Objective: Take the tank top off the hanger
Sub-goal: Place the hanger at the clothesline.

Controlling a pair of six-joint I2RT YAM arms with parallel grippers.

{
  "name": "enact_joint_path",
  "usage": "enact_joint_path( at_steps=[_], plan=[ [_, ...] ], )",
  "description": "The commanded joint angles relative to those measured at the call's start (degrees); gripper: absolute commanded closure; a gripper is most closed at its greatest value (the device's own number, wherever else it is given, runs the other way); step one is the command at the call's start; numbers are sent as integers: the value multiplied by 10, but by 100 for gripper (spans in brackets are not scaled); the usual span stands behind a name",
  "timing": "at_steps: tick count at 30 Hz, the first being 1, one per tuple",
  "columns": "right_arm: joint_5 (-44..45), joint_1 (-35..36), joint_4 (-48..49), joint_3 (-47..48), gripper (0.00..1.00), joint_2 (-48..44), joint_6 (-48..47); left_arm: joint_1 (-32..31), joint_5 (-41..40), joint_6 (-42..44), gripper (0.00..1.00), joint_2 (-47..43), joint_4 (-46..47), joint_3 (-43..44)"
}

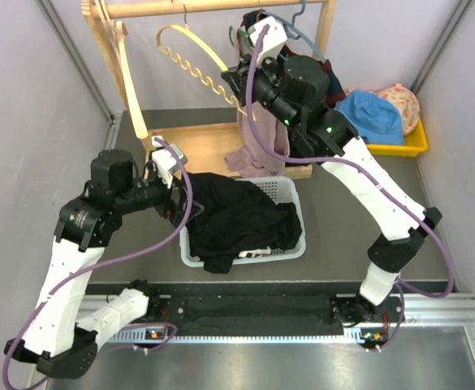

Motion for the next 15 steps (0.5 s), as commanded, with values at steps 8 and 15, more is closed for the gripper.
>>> enact_joint_path(
  at_steps=[8,15],
  plan=[
    [84,-7,73,87,100,49,-8,-1,-16,0,1,8,39,17],
    [78,-9,55,106,100,81,23,-1,-16,1,1,10,43,18]
  ],
)
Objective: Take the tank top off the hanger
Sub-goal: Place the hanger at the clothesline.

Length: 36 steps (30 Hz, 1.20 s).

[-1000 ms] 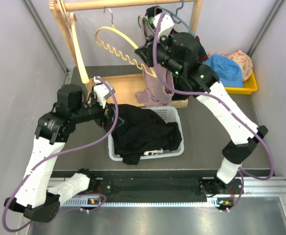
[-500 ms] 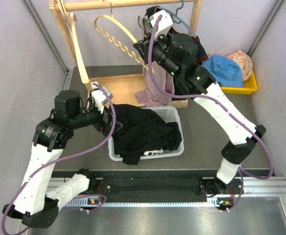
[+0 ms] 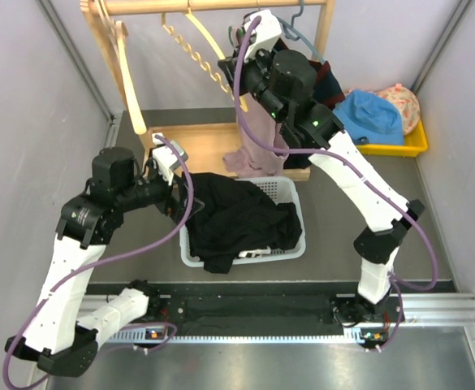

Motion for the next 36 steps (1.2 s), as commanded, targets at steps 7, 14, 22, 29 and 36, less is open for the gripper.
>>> enact_joint_path(
  at_steps=[7,14,22,29,36],
  plan=[
    [28,13,37,18,100,32,29,-1,-5,4,1,5,36,18],
    [41,33,33,14,100,42,37,-2,-8,6,1,0,39,13],
    [39,63,38,40,100,77,29,-1,-5,6,1,-6,41,8],
    [20,79,52,100,100,123,26,-1,-4,5,1,-11,42,5],
    [-75,79,64,88,100,128,-3,-1,-6,3,1,-13,48,0]
  ],
)
